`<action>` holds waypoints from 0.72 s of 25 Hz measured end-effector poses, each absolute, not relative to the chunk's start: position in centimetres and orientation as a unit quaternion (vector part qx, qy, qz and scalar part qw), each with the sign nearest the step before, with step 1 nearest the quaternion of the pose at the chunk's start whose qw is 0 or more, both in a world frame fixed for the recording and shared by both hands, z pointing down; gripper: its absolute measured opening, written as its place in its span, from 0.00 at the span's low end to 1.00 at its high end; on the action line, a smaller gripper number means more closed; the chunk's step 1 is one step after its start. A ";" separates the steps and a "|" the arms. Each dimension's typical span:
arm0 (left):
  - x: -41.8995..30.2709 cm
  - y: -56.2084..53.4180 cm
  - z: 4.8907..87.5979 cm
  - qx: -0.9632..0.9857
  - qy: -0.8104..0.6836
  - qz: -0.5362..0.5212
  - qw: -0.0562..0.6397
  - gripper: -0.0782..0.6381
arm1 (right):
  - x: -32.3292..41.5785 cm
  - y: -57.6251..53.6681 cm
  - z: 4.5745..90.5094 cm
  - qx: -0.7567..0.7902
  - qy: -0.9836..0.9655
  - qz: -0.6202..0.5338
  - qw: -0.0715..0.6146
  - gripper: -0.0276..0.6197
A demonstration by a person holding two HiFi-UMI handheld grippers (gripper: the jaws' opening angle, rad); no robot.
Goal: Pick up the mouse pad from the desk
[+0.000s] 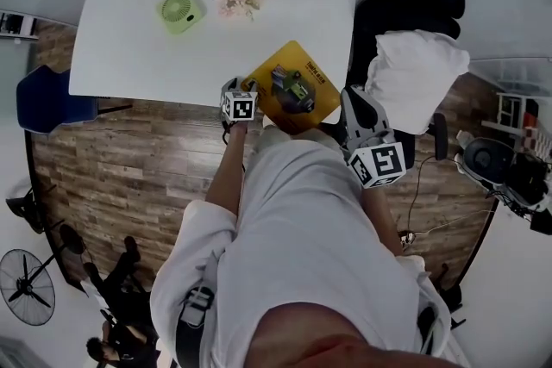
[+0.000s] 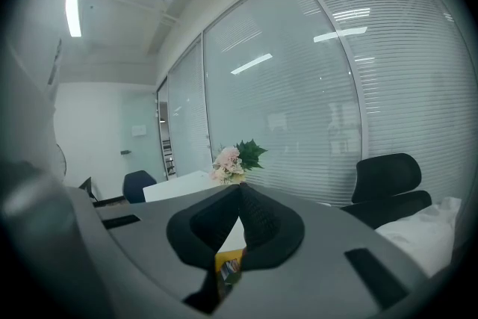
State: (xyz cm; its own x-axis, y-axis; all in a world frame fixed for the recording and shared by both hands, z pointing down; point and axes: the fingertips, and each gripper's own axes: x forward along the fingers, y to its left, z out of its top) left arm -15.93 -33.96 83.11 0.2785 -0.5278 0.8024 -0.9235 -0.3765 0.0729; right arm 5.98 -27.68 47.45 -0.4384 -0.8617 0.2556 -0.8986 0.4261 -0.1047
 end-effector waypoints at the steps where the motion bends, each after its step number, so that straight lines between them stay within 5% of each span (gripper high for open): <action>1: -15.9 -33.9 83.2 0.747 -0.487 0.356 0.281 0.46 | 6.2 -27.7 47.5 0.525 -0.840 0.113 0.081 0.04; 10: -15.0 -32.8 83.1 0.733 -0.498 0.355 0.300 0.38 | 6.2 -28.5 47.5 0.518 -0.844 0.116 0.074 0.04; 18: -13.2 -32.4 83.1 0.753 -0.463 0.352 0.307 0.15 | 6.4 -29.2 47.2 0.511 -0.849 0.114 0.071 0.05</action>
